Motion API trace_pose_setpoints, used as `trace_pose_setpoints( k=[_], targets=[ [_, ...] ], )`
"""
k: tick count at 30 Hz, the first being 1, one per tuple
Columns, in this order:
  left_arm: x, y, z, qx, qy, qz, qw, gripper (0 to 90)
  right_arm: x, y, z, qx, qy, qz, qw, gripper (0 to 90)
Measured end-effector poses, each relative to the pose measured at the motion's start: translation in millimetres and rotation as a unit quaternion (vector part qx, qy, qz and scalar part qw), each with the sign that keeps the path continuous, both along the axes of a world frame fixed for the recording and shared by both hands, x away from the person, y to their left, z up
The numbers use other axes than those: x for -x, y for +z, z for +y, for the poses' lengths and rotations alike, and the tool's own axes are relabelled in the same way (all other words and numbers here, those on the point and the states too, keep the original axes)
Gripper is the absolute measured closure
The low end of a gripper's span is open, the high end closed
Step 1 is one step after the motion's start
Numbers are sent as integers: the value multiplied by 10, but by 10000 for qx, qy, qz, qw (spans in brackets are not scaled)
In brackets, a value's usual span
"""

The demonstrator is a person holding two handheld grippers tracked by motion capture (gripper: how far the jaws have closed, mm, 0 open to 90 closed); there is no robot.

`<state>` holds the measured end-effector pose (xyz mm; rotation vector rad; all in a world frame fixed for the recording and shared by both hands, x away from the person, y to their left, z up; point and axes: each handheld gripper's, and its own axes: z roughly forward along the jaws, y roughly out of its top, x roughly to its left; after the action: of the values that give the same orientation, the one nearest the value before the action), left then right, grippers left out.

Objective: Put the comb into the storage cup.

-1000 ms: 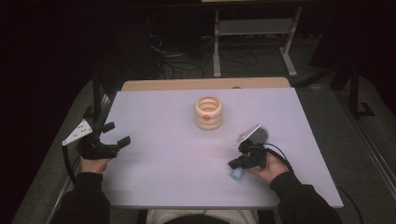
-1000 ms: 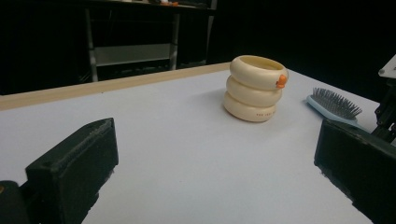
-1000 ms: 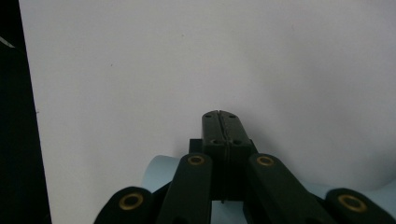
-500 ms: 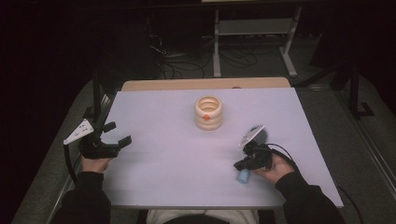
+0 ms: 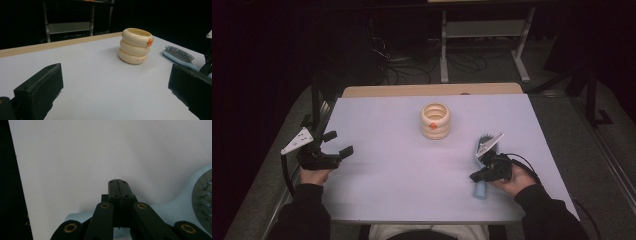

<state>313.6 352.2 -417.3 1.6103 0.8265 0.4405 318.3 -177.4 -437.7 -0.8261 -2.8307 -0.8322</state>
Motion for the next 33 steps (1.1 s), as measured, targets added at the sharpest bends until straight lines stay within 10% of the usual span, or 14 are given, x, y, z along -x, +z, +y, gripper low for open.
trace_pose_setpoints(
  k=[33],
  targets=[
    [1,0,0,-13,28,-1,10000,0,33,76,-439,156,-382,-187,9990,889]
  ],
)
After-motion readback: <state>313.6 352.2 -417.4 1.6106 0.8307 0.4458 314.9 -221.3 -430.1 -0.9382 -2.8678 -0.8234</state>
